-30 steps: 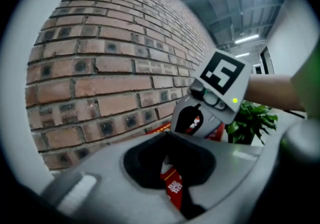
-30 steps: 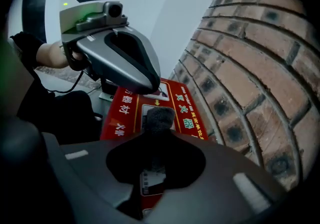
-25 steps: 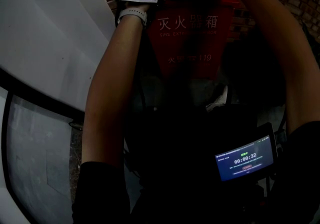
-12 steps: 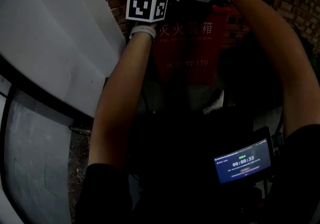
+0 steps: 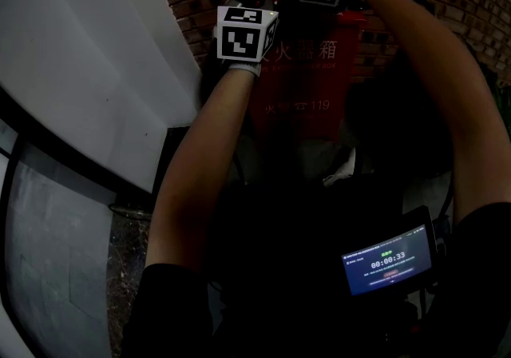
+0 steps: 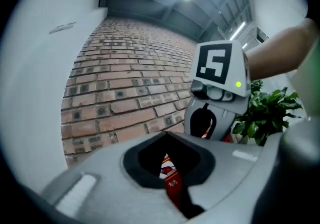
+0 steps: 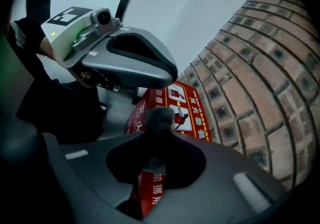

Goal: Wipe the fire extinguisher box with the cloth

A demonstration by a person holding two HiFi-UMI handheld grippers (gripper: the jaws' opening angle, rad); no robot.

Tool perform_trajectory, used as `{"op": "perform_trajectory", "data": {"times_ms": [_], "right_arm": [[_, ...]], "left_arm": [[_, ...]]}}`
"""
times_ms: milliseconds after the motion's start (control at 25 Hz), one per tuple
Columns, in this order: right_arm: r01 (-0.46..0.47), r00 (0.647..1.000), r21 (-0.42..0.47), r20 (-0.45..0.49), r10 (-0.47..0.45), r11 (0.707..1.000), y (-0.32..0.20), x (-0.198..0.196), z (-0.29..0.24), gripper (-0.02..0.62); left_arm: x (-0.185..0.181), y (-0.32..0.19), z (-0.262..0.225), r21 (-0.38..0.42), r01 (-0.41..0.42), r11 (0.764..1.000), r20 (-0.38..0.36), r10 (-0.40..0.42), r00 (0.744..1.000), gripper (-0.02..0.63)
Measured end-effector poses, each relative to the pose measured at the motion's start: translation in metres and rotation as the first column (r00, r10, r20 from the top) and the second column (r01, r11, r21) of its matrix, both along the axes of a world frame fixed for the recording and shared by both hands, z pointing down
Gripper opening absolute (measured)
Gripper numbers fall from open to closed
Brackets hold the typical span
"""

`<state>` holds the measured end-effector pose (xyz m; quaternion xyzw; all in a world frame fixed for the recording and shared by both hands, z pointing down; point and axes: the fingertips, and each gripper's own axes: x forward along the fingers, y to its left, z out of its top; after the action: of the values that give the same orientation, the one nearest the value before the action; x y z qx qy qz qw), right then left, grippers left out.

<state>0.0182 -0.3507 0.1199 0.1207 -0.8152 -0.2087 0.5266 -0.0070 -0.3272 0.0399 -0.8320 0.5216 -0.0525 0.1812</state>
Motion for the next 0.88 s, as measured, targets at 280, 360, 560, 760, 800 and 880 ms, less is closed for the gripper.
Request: {"op": "perform_trajectory", "data": {"times_ms": [280,360,560,760,800,880], "right_arm": [[-0.037,0.999,0.043,0.009,0.036,0.998,-0.012,0.01,-0.002,0.055],[-0.035,0.999,0.052,-0.009,0.036,0.998,-0.02,0.012,0.003,0.055],[-0.066,0.998,0.102,0.02,0.064,0.993,-0.025,0.011,-0.005,0.055],[-0.136,0.991,0.219,0.028,0.133,0.966,-0.07,0.024,-0.019,0.057],[-0.153,0.988,0.241,0.027,0.151,0.958,-0.082,0.029,-0.02,0.055],[-0.185,0.982,0.273,0.022,0.186,0.944,-0.103,0.036,-0.022,0.055]], "left_arm": [[-0.001,-0.004,0.005,-0.005,0.009,1.0,-0.01,-0.009,1.0,0.003],[-0.001,-0.005,0.004,-0.004,0.012,1.0,-0.011,-0.012,1.0,0.003],[0.002,-0.006,-0.003,0.014,0.004,1.0,-0.009,-0.004,1.0,0.003],[0.002,-0.024,-0.02,0.051,0.039,0.998,0.036,-0.041,0.999,0.003],[0.004,-0.028,-0.023,0.052,0.039,0.998,0.037,-0.041,0.998,0.003],[0.008,-0.037,-0.028,0.046,0.033,0.998,0.032,-0.034,0.999,0.003]]}}
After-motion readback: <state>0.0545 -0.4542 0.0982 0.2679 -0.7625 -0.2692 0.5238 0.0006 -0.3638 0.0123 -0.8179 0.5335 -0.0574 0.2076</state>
